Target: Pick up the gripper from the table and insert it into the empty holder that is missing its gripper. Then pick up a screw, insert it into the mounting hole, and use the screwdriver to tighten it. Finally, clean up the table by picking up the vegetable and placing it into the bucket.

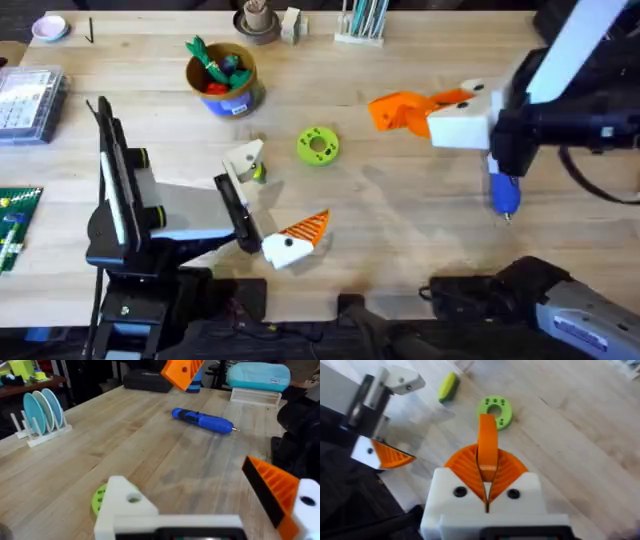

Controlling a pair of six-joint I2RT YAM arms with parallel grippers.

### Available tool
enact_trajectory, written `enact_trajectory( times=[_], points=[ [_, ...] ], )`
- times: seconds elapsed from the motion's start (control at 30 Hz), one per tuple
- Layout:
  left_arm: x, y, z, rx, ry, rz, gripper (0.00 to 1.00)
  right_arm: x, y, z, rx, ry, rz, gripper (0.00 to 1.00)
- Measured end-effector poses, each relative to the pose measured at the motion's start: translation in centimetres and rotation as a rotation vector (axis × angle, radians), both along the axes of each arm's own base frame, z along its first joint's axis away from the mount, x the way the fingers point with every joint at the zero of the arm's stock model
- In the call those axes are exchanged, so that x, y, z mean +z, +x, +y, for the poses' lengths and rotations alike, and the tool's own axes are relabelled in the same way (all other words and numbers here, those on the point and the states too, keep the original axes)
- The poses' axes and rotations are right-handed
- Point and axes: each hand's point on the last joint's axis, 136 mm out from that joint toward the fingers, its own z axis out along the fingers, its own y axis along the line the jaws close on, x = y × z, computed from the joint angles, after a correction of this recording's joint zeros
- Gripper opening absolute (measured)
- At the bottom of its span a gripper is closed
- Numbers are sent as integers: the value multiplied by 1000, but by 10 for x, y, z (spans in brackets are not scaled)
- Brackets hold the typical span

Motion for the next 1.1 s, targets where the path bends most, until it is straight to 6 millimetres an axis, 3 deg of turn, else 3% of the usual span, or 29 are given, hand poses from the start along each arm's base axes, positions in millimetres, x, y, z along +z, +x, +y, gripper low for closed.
enact_trajectory(
  times=[0.1,0.27,0.43,0.77,1.1],
  points=[
    [0,0,0,0,0,0,993,-9,-7,17,16,119,95,9],
    [0,0,0,-2,0,1,993,-42,-11,51,75,311,301,8],
    [0,0,0,-1,-12,23,993,-69,-14,73,85,432,545,8],
    [0,0,0,2,-33,67,993,-73,2,111,172,621,851,8],
    [0,0,0,2,-35,71,992,-89,-5,130,180,636,1099,8]
  ],
)
